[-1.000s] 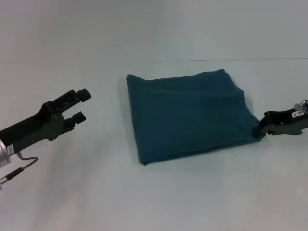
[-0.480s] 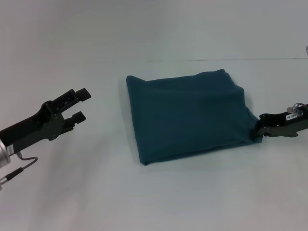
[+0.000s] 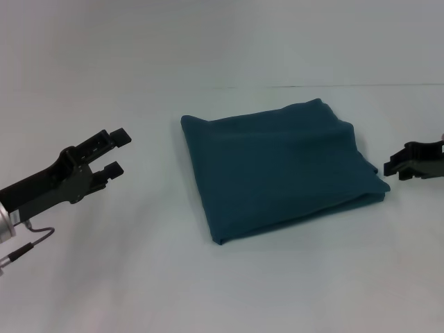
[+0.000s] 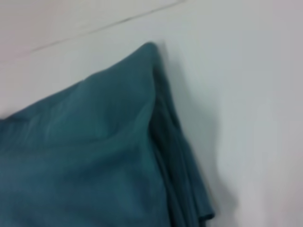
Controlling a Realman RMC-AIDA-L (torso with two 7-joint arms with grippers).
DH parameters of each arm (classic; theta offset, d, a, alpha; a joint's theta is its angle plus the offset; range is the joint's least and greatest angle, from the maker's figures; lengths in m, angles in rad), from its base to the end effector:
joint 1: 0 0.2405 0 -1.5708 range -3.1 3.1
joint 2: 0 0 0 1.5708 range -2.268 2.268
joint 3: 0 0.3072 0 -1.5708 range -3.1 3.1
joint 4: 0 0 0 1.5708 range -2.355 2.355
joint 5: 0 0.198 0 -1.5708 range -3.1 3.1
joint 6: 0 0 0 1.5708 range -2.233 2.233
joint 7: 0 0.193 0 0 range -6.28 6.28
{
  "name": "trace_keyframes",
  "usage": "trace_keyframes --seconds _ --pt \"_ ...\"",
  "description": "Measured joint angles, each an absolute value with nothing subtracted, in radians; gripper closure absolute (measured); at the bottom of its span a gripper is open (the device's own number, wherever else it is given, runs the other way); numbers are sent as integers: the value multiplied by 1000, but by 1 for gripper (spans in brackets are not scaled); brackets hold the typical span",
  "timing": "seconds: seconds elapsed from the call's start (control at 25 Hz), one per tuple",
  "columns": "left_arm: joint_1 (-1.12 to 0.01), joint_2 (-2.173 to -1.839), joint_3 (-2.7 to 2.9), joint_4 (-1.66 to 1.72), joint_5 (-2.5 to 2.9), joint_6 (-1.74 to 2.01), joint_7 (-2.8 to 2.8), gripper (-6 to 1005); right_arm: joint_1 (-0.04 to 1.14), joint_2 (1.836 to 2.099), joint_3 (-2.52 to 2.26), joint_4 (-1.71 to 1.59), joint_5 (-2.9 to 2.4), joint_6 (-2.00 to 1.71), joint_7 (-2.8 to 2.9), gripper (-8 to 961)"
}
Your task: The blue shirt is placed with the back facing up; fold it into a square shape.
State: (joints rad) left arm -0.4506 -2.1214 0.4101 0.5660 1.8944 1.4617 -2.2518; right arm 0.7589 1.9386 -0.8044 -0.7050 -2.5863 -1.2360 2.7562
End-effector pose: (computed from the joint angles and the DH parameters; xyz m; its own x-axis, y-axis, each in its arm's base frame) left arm -0.3128 0.3659 -0.0443 -0.2384 0.7330 0.6371 0.8819 -0.1114 0.4580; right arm 0.3306 0.4565 -0.0090 0.1430 -0.9249 -0.3522 -0.9380 -0.0131 -0.3463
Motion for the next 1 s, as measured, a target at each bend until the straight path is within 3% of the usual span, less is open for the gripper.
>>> trace_keyframes --seconds 0.08,0.24,0.28,0.32,0.48,0.6,0.72,0.96,1.0 --pt "-450 -2121 410 566 1894 1462 -2252 50 754 1933 -803 -728 -2587 -1242 2761 635" --pt "-451 -2119 414 567 1898 1470 -2255 49 749 1907 -773 -784 -2565 -1282 2751 633" --pt "-452 -2118 416 568 1900 1479 -2259 49 751 1886 -731 -818 -2513 -1347 2727 632" --pt "-452 -2117 418 569 1902 1490 -2264 49 751 1886 -731 -818 -2513 -1347 2727 625" --pt "-454 -2112 438 586 1941 1557 -2321 49 774 1804 -673 -824 -2397 -1474 2718 596" --pt "-452 -2112 482 607 1983 1576 -2396 49 784 1762 -648 -819 -2347 -1520 2727 574" --pt "-468 -2117 549 613 2054 1545 -2502 49 787 1752 -622 -822 -2330 -1538 2726 552" --pt "-493 -2129 583 600 2068 1482 -2546 49 789 1752 -612 -818 -2328 -1538 2697 430" --pt "-495 -2131 593 597 2070 1468 -2553 49 789 1751 -612 -818 -2328 -1540 2693 376"
